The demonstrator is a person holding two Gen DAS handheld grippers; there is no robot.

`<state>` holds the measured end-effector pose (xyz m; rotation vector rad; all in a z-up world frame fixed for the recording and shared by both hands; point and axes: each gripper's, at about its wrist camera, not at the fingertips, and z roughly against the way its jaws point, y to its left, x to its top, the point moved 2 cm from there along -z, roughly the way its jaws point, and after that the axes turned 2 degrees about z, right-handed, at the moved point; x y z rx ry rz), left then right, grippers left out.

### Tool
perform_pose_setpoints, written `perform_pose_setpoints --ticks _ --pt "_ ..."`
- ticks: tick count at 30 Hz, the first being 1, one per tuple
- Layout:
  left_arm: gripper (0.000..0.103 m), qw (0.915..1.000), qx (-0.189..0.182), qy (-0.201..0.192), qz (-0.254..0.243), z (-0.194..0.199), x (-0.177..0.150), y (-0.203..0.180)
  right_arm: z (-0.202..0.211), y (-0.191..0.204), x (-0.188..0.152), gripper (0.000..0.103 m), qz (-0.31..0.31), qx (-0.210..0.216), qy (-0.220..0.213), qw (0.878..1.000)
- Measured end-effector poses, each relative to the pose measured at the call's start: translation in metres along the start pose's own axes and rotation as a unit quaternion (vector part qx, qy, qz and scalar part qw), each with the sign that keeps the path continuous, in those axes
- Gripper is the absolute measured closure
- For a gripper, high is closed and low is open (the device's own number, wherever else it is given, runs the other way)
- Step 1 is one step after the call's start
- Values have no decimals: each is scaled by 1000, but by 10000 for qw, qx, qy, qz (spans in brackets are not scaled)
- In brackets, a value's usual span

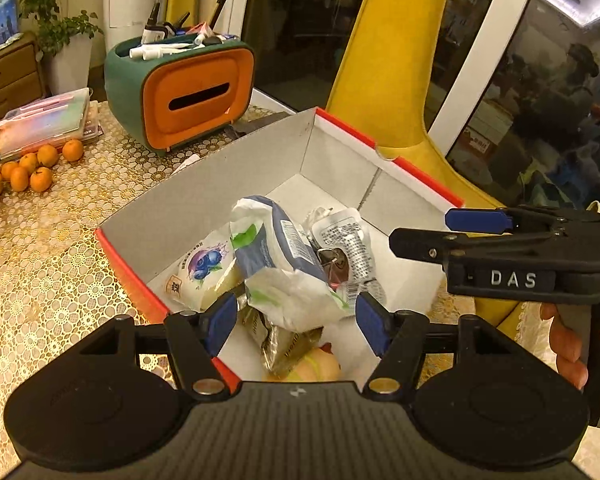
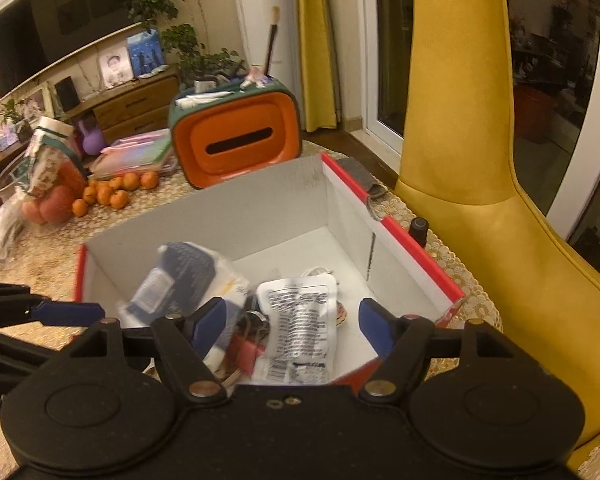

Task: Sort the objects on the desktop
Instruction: 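Withdraw both grippers up and away from the red box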

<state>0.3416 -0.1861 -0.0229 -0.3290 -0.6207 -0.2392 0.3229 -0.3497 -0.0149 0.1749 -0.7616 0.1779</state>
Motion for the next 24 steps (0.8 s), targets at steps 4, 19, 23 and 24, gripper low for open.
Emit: perform_pose_setpoints --ticks 4,19,23,24 --pt "39 10000 -6 -64 -70 15 -7 -4 16 11 -4 29 134 125 -94 9998" --pt "39 9961 488 -690 -258 72 -49 1 60 38 -29 26 408 502 -401 9971" --pt "17 9937 596 -858 -395 82 -60 -1 71 44 -36 24 489 516 -575 9958" --pt "16 9937 568 -894 -370 85 -63 0 73 46 -38 22 516 533 -612 9954"
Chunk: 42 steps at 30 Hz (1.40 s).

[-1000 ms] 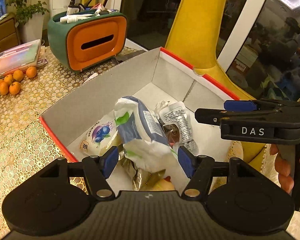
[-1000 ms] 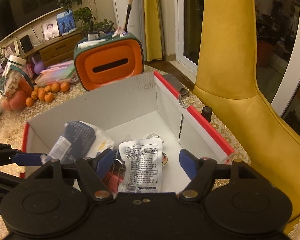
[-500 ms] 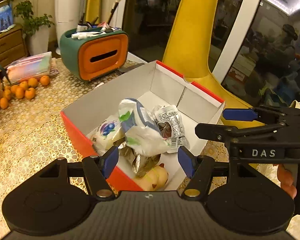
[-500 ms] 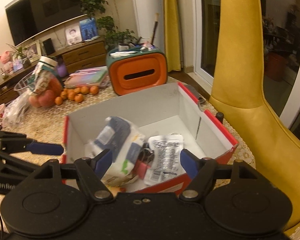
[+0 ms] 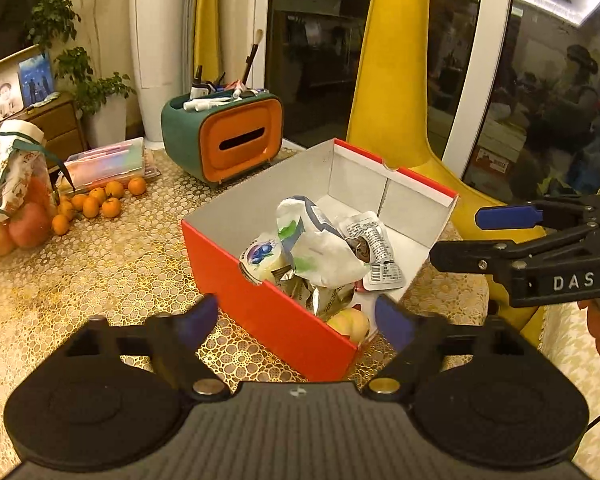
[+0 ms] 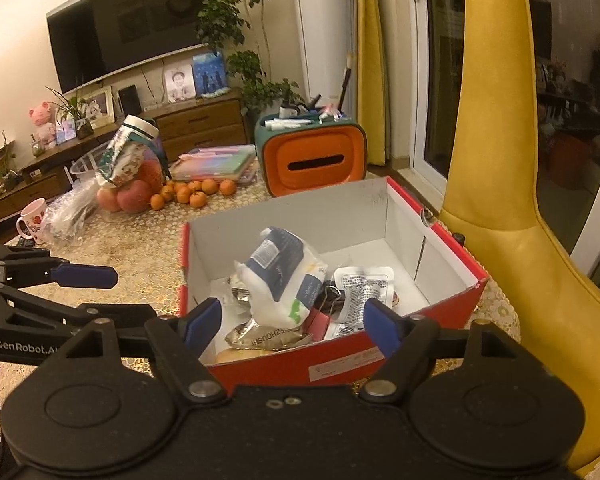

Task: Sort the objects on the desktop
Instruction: 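Withdraw both grippers up and away from the red box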

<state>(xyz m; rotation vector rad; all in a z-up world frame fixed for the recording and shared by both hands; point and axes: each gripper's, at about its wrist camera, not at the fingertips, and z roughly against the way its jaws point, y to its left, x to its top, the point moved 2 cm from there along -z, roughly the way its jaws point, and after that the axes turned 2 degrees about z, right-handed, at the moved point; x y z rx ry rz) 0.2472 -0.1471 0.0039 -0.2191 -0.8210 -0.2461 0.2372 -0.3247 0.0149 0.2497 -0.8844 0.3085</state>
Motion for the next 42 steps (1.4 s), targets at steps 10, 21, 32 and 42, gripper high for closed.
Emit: perform_pose_setpoints --ticks 10,21,32,42 --pt "3 9998 88 -138 85 21 -19 2 26 16 -20 7 223 0 -333 9992" --pt "0 9996 130 -125 205 40 -40 1 44 34 -45 1 143 -66 -618 9980" --pt "0 9995 192 -222 -64 54 -56 -10 53 41 -62 1 -20 -187 -651 9977" --pt "0 9994 227 -227 -91 57 -57 -13 58 41 -65 1 -105 -269 -681 9973"
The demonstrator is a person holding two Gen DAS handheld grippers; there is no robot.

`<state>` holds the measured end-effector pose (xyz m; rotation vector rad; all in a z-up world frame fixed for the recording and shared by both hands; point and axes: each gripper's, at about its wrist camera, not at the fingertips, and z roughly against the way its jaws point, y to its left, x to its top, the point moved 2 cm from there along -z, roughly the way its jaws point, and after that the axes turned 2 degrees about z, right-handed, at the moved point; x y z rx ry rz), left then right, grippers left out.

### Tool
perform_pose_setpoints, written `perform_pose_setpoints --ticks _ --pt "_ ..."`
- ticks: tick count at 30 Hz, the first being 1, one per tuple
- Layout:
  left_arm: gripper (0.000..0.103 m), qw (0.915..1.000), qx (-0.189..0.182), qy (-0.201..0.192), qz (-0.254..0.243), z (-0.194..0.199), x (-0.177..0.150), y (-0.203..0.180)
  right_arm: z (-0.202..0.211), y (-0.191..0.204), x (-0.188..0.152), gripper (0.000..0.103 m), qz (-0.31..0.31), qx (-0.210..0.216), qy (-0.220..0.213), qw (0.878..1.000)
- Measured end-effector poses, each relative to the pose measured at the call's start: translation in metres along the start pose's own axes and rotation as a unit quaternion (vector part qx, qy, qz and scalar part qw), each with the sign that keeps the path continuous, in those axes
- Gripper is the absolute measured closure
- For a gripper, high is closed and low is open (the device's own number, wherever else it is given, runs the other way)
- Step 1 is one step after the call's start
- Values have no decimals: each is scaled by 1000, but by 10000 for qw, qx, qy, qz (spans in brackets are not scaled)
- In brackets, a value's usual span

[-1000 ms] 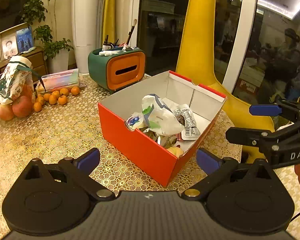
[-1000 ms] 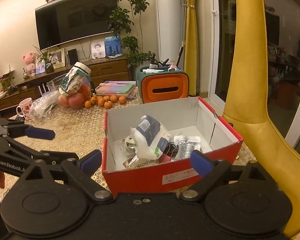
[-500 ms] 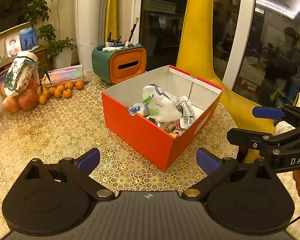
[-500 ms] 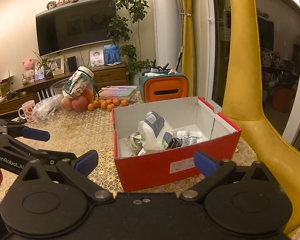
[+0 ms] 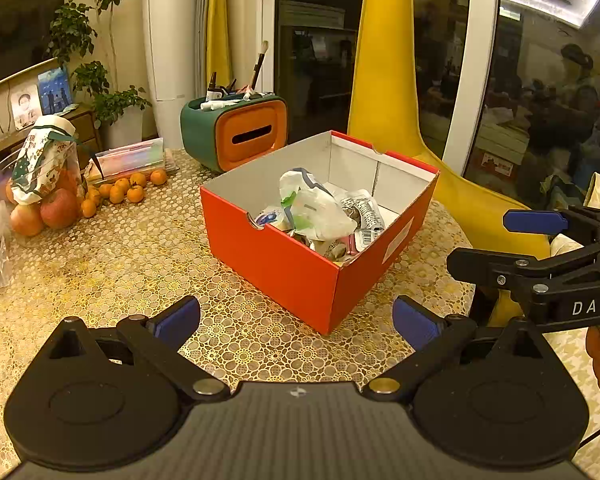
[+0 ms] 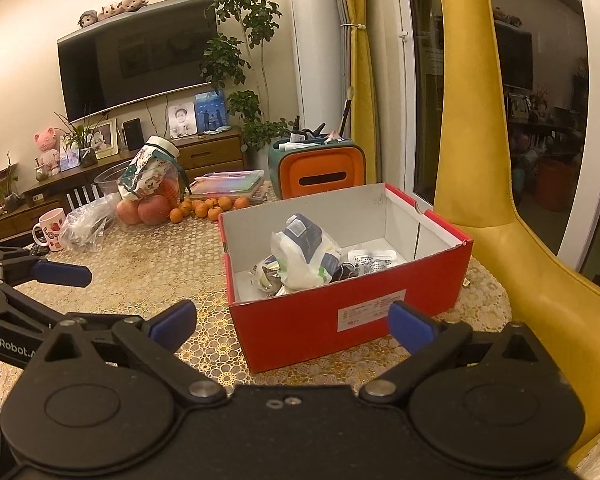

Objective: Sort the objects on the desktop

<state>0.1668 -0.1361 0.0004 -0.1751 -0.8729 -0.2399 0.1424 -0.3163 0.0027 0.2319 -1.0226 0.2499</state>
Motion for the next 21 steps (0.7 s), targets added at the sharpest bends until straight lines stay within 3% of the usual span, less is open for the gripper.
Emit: perform_pose_setpoints --ticks 21 --pt "0 9998 0 -57 201 4 -4 14 1 2 -1 1 -278 -104 41 9996"
